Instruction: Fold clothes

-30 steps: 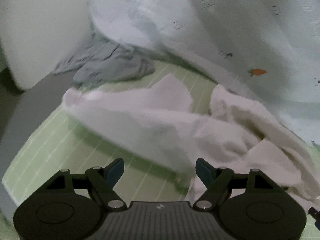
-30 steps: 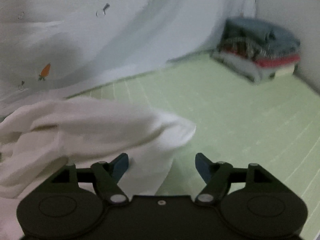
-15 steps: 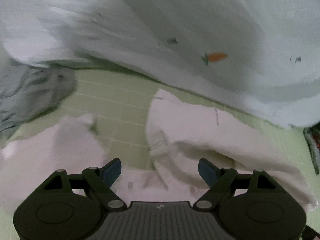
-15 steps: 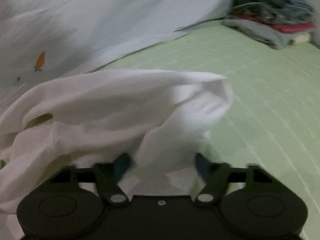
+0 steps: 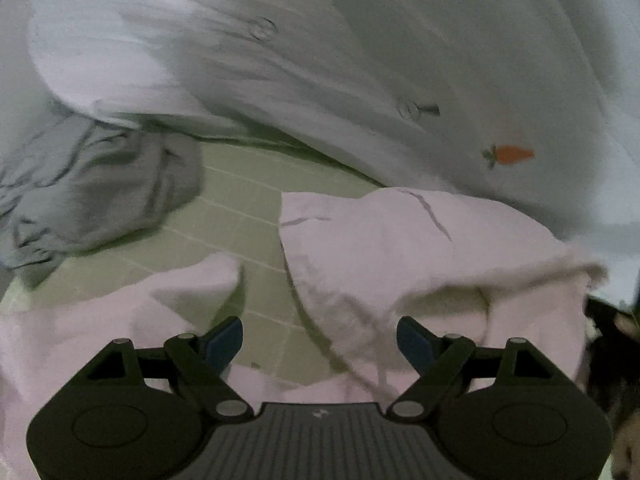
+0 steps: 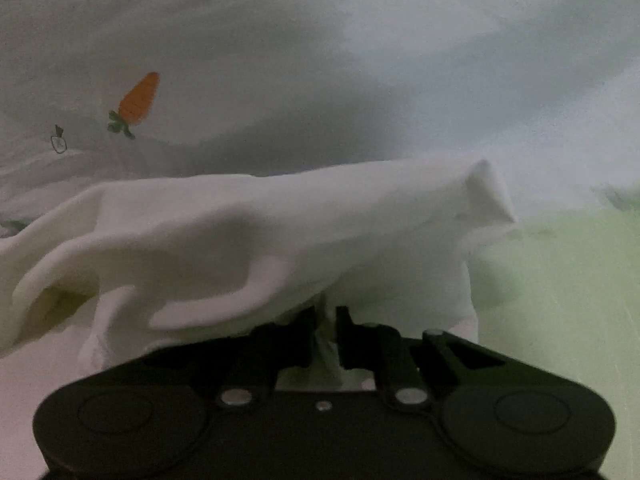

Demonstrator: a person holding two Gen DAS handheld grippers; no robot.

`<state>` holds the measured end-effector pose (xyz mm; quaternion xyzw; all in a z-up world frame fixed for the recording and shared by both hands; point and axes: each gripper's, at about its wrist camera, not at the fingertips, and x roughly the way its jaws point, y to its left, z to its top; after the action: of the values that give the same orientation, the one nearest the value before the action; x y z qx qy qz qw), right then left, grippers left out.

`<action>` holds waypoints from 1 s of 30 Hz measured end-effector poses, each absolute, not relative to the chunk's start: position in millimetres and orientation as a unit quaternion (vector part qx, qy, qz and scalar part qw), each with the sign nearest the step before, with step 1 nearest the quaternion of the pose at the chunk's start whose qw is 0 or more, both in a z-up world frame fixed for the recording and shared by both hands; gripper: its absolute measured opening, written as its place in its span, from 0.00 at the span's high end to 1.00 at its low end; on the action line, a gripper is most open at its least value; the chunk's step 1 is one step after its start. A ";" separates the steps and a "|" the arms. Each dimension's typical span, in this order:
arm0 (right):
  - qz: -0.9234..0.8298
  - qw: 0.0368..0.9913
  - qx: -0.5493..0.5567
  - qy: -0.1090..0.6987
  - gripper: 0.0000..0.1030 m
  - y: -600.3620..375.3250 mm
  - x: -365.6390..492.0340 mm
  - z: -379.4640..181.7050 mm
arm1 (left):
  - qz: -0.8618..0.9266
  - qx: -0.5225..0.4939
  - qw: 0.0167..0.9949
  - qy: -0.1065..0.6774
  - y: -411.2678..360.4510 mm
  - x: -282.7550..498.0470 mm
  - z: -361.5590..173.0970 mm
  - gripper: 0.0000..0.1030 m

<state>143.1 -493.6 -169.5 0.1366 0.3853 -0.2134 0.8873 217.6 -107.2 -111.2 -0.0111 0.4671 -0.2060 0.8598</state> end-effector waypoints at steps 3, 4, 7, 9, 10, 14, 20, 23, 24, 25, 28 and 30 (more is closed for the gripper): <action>-0.234 0.884 0.116 0.388 0.76 -481.1 162.0 -153.8 | -0.187 -0.016 0.868 0.461 -95.0 204.9 -100.7 0.18; -0.247 0.884 0.118 0.379 0.61 -474.2 149.3 -148.7 | -0.185 -0.017 0.869 0.459 -92.9 199.8 -98.7 0.18; -0.289 0.884 0.128 0.344 0.22 -451.6 98.6 -133.4 | -0.181 -0.023 0.870 0.458 -86.6 183.1 -95.1 0.18; -0.298 0.880 0.168 0.330 0.16 -435.5 47.5 -131.0 | -0.179 -0.023 0.871 0.458 -83.2 170.1 -94.7 0.17; -0.297 0.875 0.191 0.330 0.15 -428.0 24.3 -132.4 | -0.180 -0.022 0.871 0.457 -81.9 163.5 -93.6 0.17; -0.286 0.868 0.225 0.337 0.12 -390.0 -44.5 -145.0 | -0.183 -0.020 0.874 0.450 -77.3 136.7 -87.3 0.17; -0.230 0.859 0.251 0.383 0.05 -354.9 -59.1 -159.5 | -0.201 -0.022 0.875 0.439 -69.4 83.4 -71.7 0.14; -0.227 0.862 0.207 0.402 0.06 -333.7 -56.0 -169.0 | -0.200 -0.018 0.874 0.442 -68.0 57.5 -71.0 0.13; -0.220 0.868 0.190 0.403 0.09 -329.2 -57.3 -170.3 | -0.198 -0.017 0.873 0.445 -68.6 48.8 -73.0 0.13; -0.214 0.873 0.171 0.404 0.18 -324.7 -58.5 -171.9 | -0.196 -0.015 0.872 0.449 -69.6 41.7 -75.0 0.13; -0.218 0.885 0.118 0.393 0.83 -322.8 -70.3 -172.1 | -0.184 -0.011 0.870 0.458 -75.2 25.7 -80.1 0.13; -0.209 0.889 0.124 0.389 0.97 -336.2 -78.4 -170.6 | -0.177 -0.013 0.870 0.460 -81.1 18.4 -81.2 0.13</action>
<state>-78.4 -336.2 -170.6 0.1238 0.3893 -0.2087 0.8886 18.4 -81.1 -81.2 -0.0129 0.4602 -0.1773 0.8698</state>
